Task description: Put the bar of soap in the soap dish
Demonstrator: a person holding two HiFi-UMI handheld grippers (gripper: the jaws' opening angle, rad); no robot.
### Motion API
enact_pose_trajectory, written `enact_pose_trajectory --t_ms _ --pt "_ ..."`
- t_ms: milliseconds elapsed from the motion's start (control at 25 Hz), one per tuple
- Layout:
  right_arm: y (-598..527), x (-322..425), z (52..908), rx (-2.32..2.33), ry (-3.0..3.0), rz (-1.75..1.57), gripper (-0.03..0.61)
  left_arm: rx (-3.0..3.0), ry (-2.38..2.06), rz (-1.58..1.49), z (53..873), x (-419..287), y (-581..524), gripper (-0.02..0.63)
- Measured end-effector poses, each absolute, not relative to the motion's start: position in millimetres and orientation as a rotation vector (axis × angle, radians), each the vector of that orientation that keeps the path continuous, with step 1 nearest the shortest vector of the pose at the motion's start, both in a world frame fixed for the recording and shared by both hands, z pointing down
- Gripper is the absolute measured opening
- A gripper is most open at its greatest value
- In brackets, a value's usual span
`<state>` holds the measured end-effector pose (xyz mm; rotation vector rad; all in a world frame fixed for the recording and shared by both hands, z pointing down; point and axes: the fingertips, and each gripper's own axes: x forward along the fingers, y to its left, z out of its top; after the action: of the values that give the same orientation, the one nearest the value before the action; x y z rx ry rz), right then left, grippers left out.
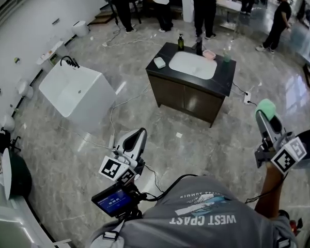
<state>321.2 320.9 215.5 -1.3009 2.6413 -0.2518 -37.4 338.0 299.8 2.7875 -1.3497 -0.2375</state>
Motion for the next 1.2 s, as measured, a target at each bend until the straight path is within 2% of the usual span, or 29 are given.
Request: enact_pose_trajectory --t_ms 1200 --pt "255.7 424.6 242.2 -1.136 2.605 -0.386 0.124 2.805 -1.407 -0.110 278.5 75.9 286.0 0.006"
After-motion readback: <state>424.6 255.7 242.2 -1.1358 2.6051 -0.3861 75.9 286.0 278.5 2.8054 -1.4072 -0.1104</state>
